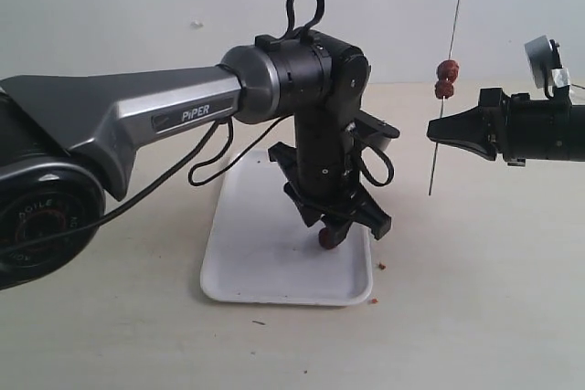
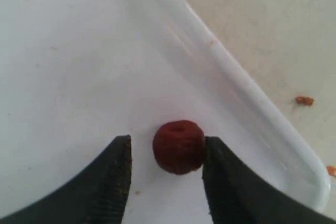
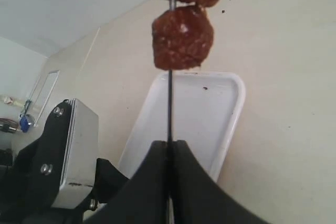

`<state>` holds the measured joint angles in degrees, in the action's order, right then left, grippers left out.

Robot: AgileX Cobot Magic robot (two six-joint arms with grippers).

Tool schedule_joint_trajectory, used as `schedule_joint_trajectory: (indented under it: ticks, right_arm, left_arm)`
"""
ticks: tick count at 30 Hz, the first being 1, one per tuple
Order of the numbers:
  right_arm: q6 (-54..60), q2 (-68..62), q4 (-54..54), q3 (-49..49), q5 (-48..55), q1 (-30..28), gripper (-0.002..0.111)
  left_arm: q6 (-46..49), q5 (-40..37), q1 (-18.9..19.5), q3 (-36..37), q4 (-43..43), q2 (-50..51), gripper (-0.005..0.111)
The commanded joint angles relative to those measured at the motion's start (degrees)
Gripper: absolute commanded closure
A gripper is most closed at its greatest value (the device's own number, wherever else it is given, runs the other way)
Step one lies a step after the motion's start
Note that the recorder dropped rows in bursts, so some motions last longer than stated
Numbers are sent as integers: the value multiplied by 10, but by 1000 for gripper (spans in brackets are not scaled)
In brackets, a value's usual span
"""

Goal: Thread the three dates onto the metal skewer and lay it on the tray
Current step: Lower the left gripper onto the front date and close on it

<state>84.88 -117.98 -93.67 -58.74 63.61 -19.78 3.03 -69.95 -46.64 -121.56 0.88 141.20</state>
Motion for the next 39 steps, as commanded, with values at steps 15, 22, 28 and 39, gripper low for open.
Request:
schedule_joint_trajectory:
  ticks: [15,22,28,39]
  right_arm:
    - [10,6,2,-5,25,-2,108]
    - [10,6,2,-5,25,-2,108]
    - [10,6,2,-5,25,-2,108]
    - [10,6,2,-5,25,-2,108]
  left_arm:
    - [-22,0,-14,47,2,-7,62]
    - [-27,0,-14,59,2,-7,62]
    - [-27,0,-14,59,2,-7,62]
    - [-27,0,-14,59,2,-7,62]
